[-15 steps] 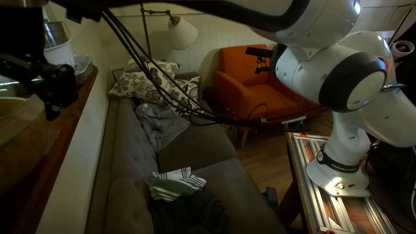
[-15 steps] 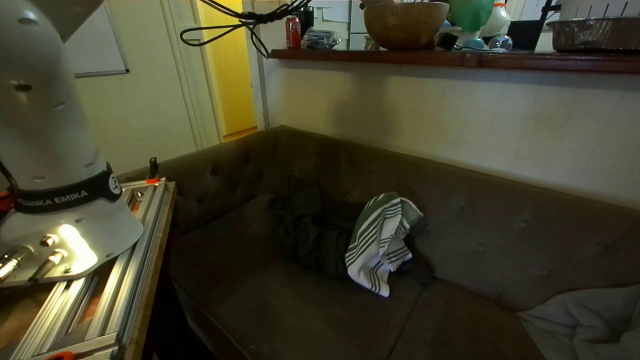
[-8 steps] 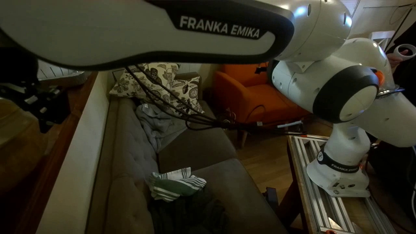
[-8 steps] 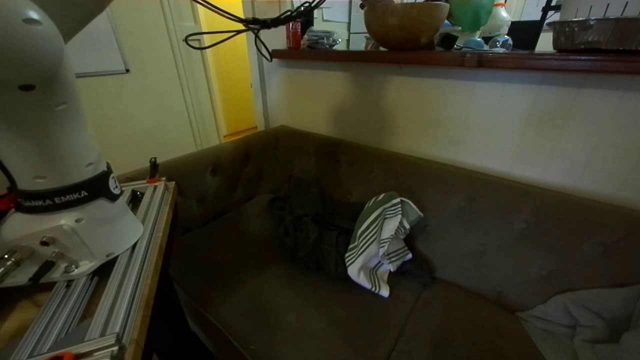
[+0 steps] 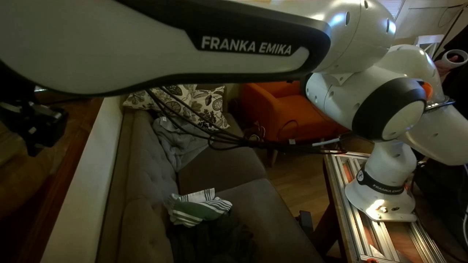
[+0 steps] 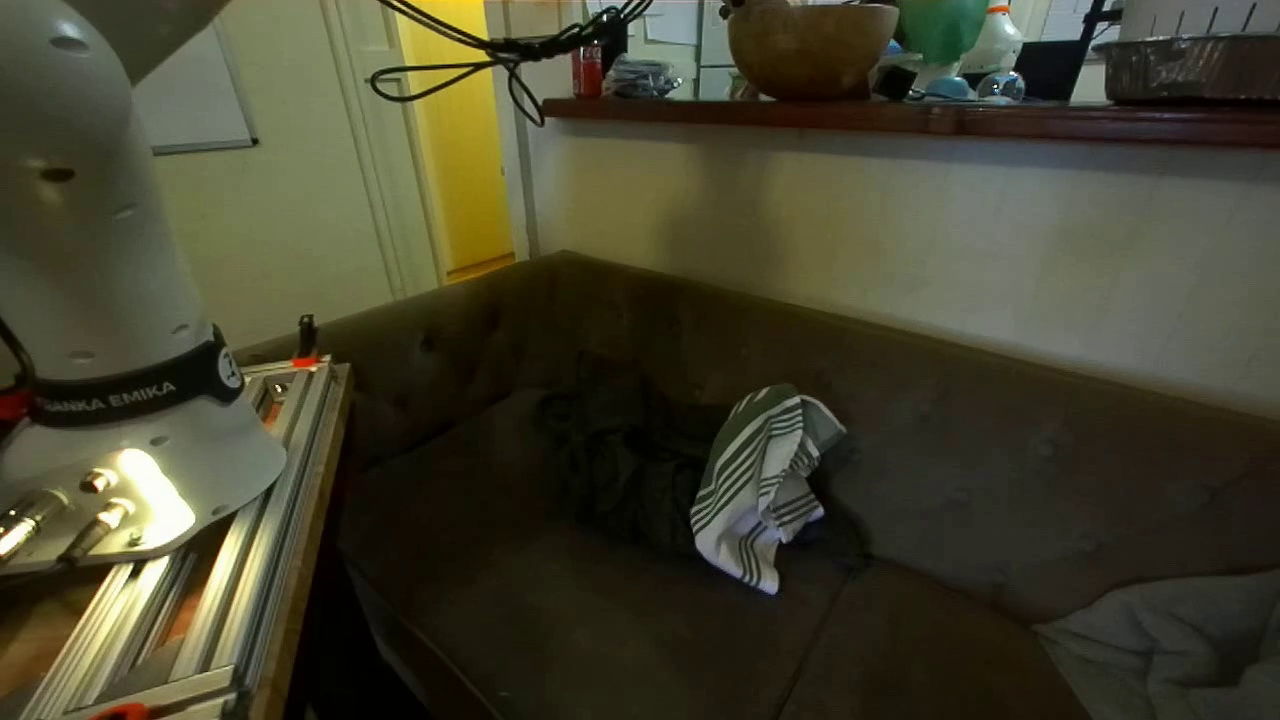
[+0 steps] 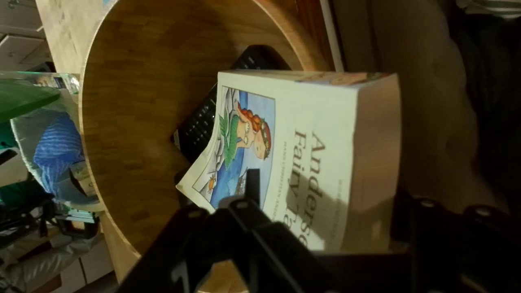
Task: Put the white book on the sofa.
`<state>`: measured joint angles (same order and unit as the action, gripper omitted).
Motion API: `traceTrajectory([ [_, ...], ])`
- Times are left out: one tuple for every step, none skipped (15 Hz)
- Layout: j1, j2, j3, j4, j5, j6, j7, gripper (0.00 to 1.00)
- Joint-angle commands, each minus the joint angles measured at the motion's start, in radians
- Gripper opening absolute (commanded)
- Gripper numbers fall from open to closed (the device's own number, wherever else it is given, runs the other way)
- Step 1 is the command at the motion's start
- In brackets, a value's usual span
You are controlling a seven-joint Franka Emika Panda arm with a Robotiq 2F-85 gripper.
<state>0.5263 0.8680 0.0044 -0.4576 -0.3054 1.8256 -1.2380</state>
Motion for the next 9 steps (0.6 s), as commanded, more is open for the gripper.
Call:
traceTrajectory([
  [0.007,0.019,-0.010,0.029,-0.015,0.012,-0.005,0.39],
  [0.007,0.019,-0.011,0.029,-0.015,0.012,-0.003,0.31],
  [0.007,0.019,-0.012,0.030,-0.015,0.012,0.002,0.25],
  [0.008,0.019,-0.013,0.030,-0.016,0.012,0.005,0.17],
  [0.009,0.017,-0.016,0.029,-0.019,0.016,0.010,0.11],
  [0.008,0.012,-0.018,0.028,-0.020,0.025,0.012,0.05],
  [0.008,-0.002,-0.024,0.016,-0.023,0.038,0.022,0.05],
  [0.008,-0.012,-0.029,0.009,-0.025,0.052,0.032,0.07],
  [0.009,-0.021,-0.036,0.010,-0.029,0.068,0.047,0.07],
])
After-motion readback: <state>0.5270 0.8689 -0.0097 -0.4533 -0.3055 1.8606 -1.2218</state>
